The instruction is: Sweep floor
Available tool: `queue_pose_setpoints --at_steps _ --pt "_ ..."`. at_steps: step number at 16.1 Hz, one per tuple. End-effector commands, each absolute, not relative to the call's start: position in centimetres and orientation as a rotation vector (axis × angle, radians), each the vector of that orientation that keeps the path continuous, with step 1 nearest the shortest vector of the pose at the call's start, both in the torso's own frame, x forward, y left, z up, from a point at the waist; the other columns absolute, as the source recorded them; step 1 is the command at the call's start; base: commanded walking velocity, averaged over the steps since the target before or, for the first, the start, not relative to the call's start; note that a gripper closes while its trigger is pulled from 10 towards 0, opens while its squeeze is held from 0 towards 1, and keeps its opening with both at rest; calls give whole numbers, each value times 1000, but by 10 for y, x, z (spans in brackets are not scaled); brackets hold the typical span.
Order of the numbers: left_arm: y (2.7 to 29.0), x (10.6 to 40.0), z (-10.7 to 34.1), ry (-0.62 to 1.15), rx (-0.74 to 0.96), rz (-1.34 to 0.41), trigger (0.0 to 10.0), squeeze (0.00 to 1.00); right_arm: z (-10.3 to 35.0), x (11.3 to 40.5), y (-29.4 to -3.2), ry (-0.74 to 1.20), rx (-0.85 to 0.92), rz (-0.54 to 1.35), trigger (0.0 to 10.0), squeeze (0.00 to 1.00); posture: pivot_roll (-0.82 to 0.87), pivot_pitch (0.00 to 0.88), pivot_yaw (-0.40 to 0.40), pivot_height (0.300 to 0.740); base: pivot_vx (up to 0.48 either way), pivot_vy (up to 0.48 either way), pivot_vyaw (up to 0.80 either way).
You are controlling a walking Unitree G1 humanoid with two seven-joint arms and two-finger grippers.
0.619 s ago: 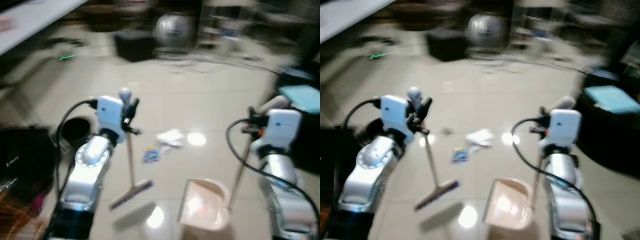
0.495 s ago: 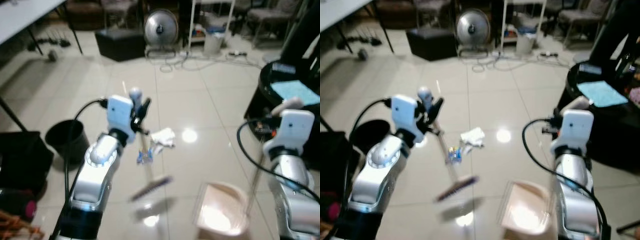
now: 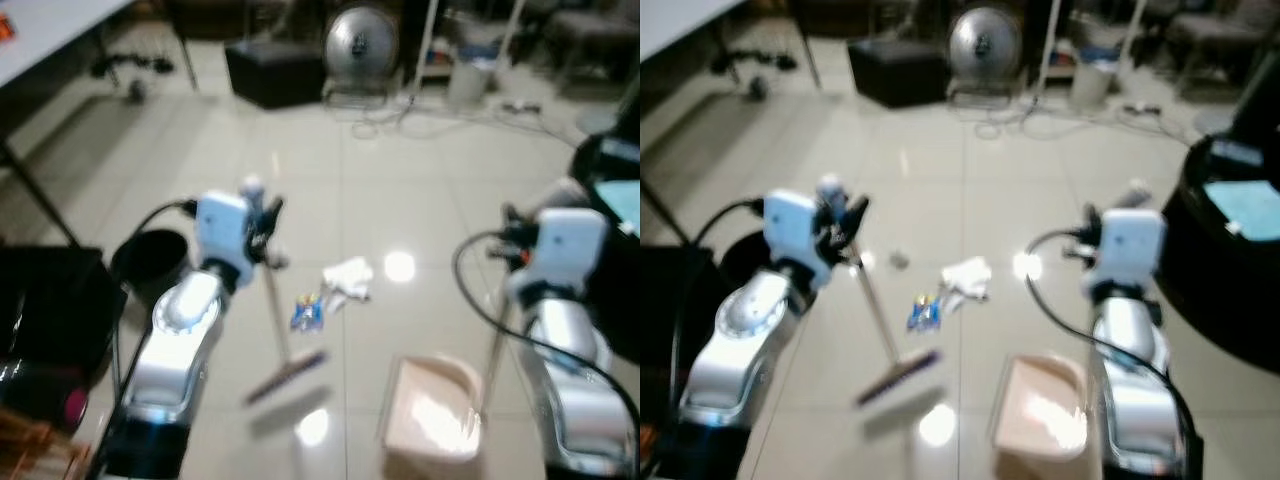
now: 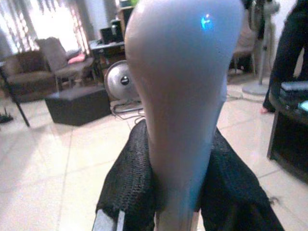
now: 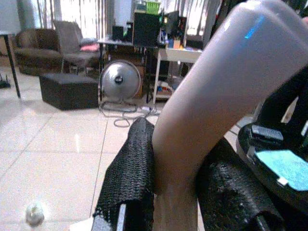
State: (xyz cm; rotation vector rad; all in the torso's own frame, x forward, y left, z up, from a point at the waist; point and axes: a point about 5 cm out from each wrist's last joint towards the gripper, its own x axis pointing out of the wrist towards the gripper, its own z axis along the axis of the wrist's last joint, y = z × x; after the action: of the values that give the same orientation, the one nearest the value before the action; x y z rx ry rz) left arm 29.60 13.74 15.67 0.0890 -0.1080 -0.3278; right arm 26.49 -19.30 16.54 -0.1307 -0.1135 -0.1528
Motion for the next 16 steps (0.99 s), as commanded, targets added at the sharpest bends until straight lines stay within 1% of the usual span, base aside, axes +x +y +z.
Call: queue_pose_setpoints --at_steps 1,8,16 --pt "129 297 168 -164 88 -351 10000 0 171 263 -200 -145 -138 -179 10000 0 -128 0 29 740 330 0 0" --pt "129 298 168 -164 92 -346 10000 0 170 264 -205 -132 -133 -198 10000 0 -128 0 31 740 331 0 0" --pt "134 300 167 -157 109 -305 10000 0 168 270 -198 -109 -202 -163 10000 0 -125 0 34 740 331 0 0"
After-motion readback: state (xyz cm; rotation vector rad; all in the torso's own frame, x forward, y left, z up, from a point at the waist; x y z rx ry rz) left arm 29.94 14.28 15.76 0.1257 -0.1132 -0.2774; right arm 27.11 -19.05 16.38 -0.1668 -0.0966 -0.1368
